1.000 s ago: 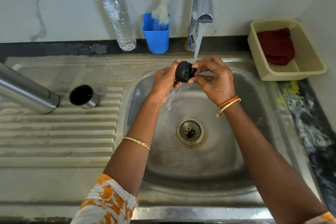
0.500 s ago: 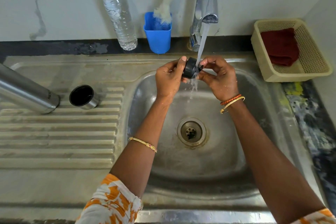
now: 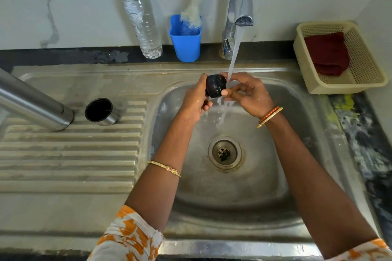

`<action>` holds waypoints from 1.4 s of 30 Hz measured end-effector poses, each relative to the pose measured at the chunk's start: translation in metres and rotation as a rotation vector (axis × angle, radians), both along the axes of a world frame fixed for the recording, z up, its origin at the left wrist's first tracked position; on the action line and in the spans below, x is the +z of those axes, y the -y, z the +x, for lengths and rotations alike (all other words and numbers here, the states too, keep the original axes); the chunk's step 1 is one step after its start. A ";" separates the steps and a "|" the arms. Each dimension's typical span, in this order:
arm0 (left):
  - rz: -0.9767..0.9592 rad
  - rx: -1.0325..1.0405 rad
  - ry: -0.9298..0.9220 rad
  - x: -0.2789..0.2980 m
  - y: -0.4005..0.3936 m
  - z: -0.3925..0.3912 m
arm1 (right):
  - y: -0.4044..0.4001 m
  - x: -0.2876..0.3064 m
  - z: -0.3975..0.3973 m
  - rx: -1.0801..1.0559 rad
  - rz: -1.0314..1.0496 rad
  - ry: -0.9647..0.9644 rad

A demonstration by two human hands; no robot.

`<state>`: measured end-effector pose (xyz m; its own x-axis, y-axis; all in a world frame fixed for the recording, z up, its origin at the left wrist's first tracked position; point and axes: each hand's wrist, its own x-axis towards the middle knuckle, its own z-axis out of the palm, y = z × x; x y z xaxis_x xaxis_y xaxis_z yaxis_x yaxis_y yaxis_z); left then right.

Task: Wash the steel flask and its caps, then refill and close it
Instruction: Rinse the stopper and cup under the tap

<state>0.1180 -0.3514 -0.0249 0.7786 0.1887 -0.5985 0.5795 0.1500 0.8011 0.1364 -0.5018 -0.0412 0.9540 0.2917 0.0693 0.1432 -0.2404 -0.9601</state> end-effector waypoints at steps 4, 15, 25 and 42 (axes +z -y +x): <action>-0.182 -0.032 -0.078 0.005 -0.004 -0.005 | -0.006 0.006 -0.007 0.035 0.021 -0.065; 0.071 -0.408 -0.172 0.024 -0.007 -0.013 | 0.001 0.040 -0.017 0.075 -0.054 -0.248; -0.021 -0.337 -0.178 -0.005 -0.017 -0.038 | 0.014 -0.014 -0.044 -0.099 -0.693 -0.234; -0.241 -0.245 -0.056 -0.014 -0.001 -0.040 | -0.006 0.014 -0.040 0.055 -0.513 -0.195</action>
